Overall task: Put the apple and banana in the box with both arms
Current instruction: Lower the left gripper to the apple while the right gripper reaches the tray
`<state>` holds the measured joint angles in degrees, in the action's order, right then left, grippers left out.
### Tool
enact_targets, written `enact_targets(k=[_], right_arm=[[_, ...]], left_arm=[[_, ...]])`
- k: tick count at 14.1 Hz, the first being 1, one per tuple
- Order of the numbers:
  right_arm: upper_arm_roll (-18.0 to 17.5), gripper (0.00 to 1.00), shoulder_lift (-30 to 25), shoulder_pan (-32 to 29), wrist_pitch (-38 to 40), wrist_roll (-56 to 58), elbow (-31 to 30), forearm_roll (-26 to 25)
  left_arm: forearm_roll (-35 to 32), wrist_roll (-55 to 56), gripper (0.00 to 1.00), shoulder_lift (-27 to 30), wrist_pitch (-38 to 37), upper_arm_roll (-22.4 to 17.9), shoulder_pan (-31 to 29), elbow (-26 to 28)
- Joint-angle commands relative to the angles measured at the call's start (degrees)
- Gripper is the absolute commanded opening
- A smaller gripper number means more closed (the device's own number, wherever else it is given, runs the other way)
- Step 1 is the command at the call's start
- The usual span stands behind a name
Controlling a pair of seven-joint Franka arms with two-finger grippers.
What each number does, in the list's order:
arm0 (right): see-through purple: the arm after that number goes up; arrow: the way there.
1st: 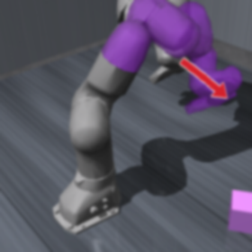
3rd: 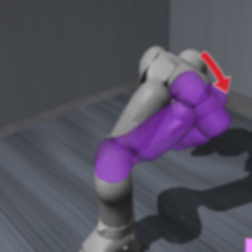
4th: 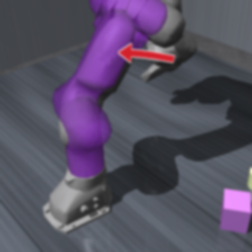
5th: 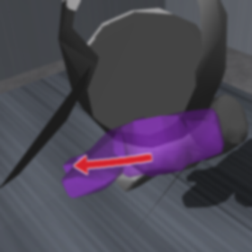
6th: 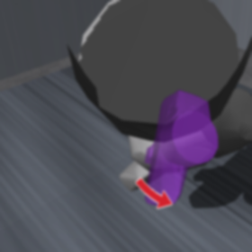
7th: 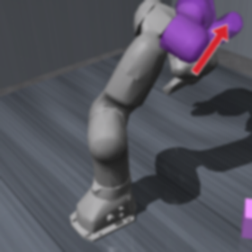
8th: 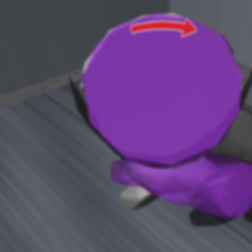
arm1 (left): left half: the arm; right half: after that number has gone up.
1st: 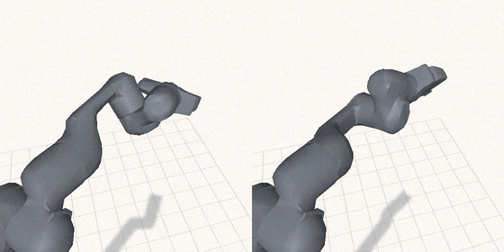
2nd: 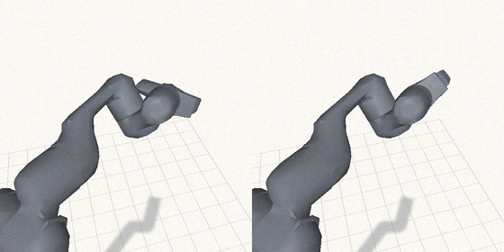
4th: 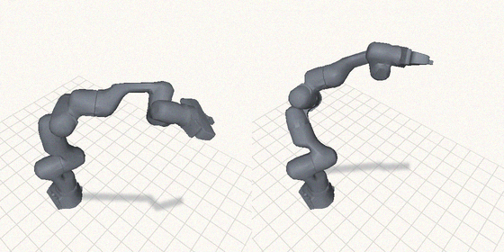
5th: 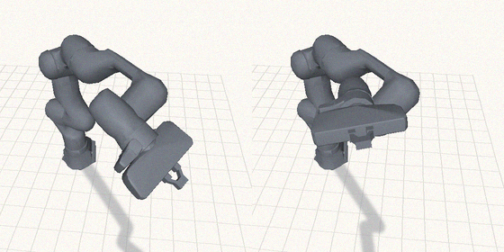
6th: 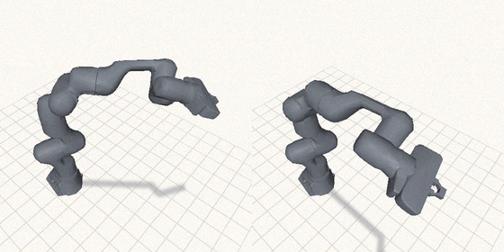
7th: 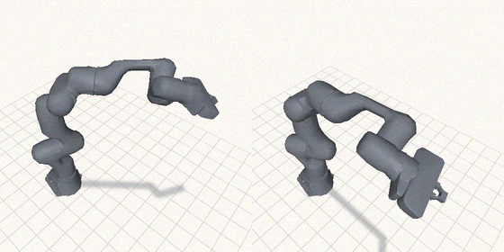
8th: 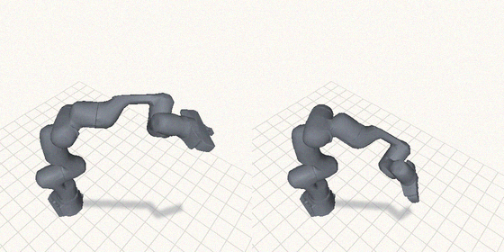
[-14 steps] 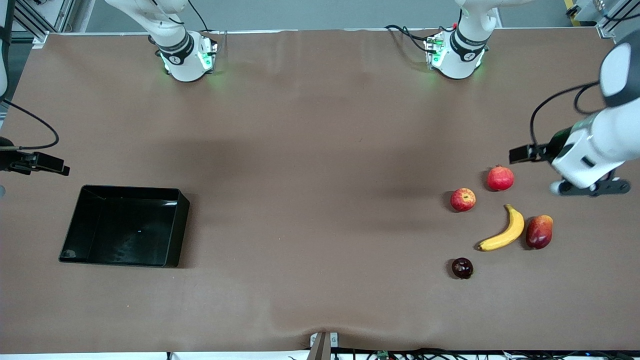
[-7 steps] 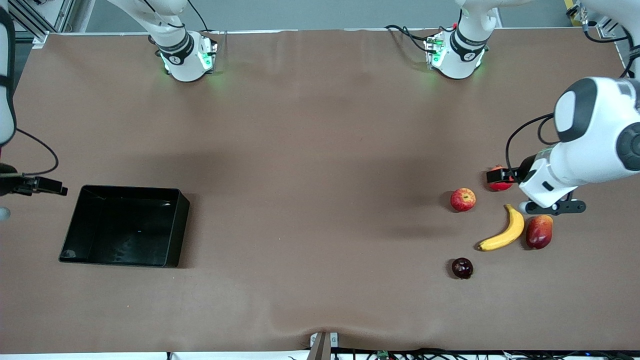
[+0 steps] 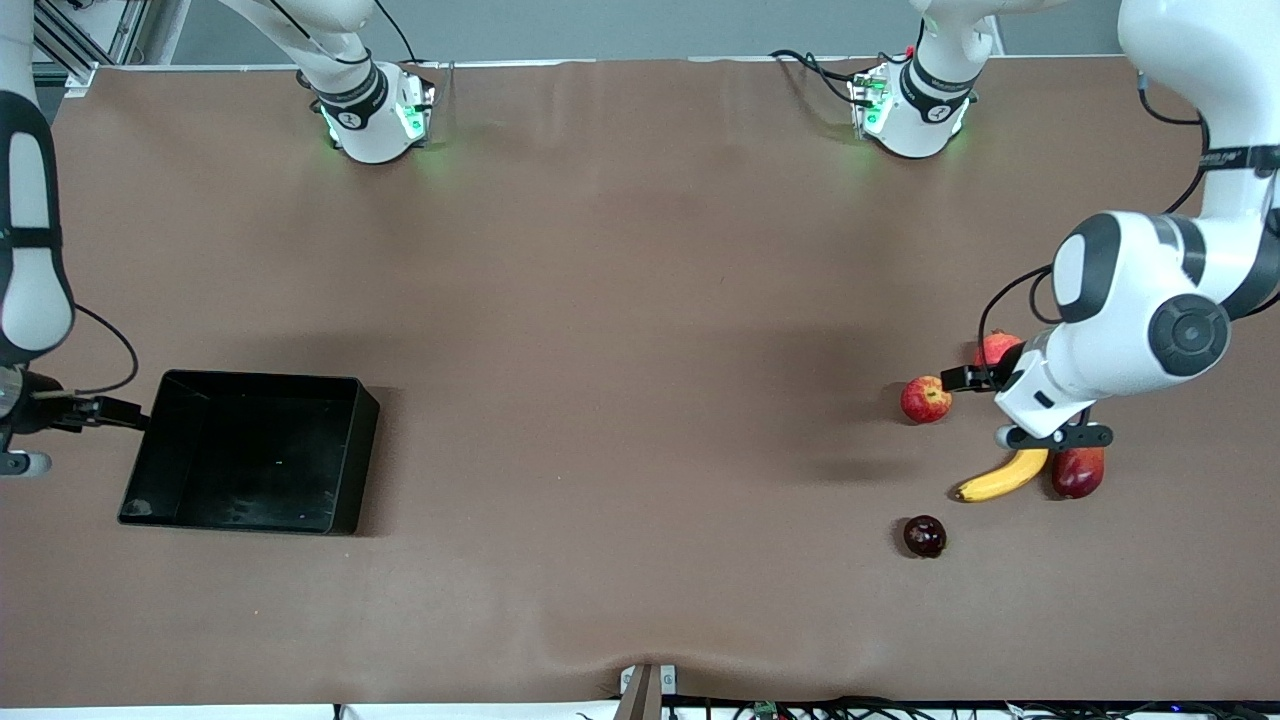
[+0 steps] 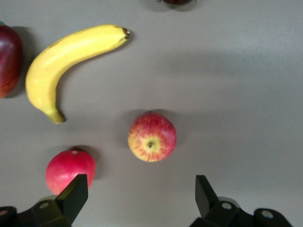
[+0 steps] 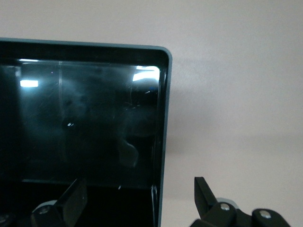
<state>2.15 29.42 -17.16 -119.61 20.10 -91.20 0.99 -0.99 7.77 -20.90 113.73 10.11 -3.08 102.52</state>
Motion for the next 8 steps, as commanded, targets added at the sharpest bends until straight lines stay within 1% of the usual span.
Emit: enact_targets(k=[1,4,6,8], right_arm=[[-0.92,1.00,2.74,-1.83,-2.90,1.09,1.02,0.24],[-1.01,1.00,5.91,-2.62,-5.54,1.00,1.02,0.50],[-1.01,1.00,6.96,-2.53,-6.34,1.17,1.02,2.78],[-1.01,1.00,8.19,-2.53,-8.35,1.09,1.11,2.79]], left_arm=[[-1.54,0.49,1.00,-1.07,2.18,0.08,0.70,0.05],[-2.52,0.49,1.00,-2.74,5.26,0.08,1.14,0.92],[-2.61,0.49,1.00,-2.92,8.42,0.00,1.14,2.85],[-2.61,0.40,1.00,-3.27,11.67,0.00,1.14,4.44]])
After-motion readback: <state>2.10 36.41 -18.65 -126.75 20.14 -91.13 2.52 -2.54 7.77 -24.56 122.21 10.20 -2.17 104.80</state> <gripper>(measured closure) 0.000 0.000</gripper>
